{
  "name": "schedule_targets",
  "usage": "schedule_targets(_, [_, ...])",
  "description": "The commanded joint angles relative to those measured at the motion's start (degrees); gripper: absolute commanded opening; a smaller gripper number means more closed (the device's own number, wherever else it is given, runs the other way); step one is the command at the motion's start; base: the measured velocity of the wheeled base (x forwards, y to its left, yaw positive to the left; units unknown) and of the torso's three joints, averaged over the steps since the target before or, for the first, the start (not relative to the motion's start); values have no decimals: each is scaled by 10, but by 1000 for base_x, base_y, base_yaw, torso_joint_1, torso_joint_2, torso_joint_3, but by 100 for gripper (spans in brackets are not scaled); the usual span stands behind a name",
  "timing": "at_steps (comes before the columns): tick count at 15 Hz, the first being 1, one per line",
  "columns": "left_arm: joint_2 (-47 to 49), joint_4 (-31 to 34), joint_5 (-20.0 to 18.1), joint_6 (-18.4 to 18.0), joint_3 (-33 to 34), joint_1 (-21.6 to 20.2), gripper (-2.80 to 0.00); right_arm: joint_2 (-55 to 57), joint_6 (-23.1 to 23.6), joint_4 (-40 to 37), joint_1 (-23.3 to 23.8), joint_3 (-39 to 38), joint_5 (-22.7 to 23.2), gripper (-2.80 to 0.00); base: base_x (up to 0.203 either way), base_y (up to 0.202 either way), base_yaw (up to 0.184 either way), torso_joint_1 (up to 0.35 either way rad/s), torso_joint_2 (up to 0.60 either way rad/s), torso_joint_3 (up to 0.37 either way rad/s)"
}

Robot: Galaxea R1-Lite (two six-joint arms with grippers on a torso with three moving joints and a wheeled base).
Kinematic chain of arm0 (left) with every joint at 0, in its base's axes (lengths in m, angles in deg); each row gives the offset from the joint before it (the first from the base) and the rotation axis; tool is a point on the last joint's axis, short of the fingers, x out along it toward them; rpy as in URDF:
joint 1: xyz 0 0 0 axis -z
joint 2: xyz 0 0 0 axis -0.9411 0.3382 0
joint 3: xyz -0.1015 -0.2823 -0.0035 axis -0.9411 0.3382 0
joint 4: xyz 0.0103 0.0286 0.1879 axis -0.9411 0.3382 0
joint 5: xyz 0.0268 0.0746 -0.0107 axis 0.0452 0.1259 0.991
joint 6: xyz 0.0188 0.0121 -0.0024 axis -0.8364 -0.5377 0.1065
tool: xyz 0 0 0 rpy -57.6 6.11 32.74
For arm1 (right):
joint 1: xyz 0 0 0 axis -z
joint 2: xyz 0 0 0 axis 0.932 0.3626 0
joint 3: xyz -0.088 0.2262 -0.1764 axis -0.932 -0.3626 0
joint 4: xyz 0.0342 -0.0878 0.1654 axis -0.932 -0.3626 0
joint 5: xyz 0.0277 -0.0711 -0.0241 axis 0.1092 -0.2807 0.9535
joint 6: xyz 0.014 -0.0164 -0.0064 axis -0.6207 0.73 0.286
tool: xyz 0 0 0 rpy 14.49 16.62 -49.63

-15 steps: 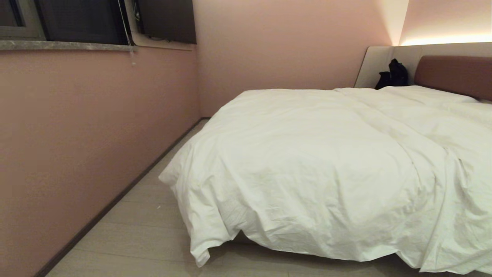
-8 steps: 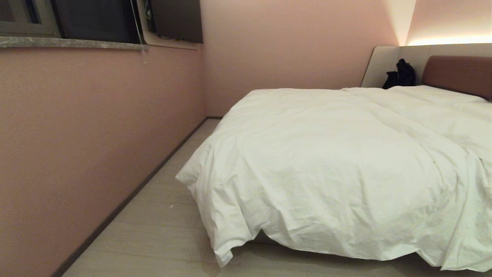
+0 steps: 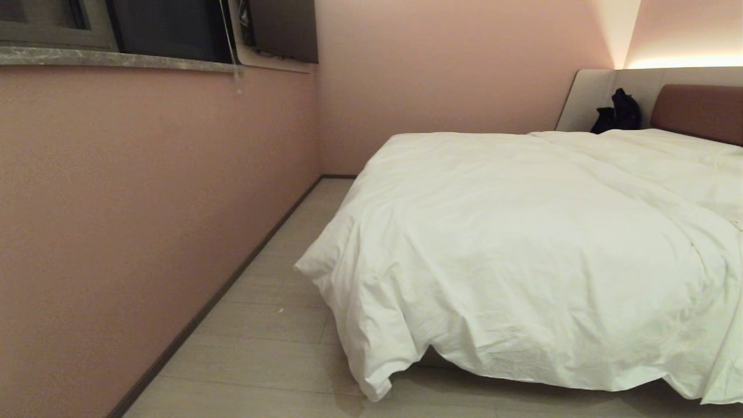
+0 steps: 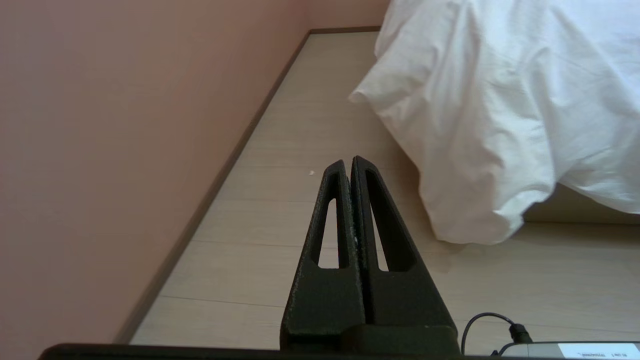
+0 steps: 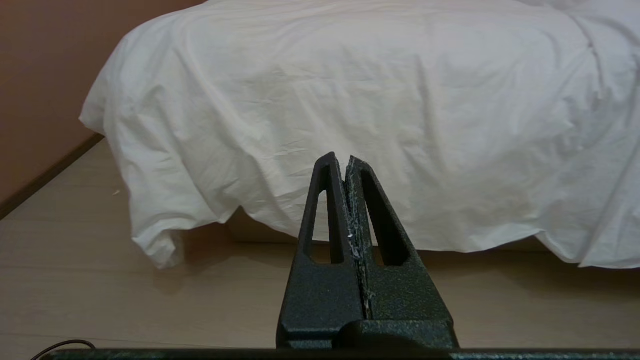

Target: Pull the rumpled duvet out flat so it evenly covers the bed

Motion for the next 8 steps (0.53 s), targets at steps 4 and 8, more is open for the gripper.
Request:
schedule_targets(4, [0,0,1,0,0,0,-280,0,0,0,0,0,0,-280,0,197,-1,5,-1,4])
schedule_targets(8, [0,0,0,0,-1,0,-280,0,0,0,0,0,0,-280,0,196,-1,2,2,3])
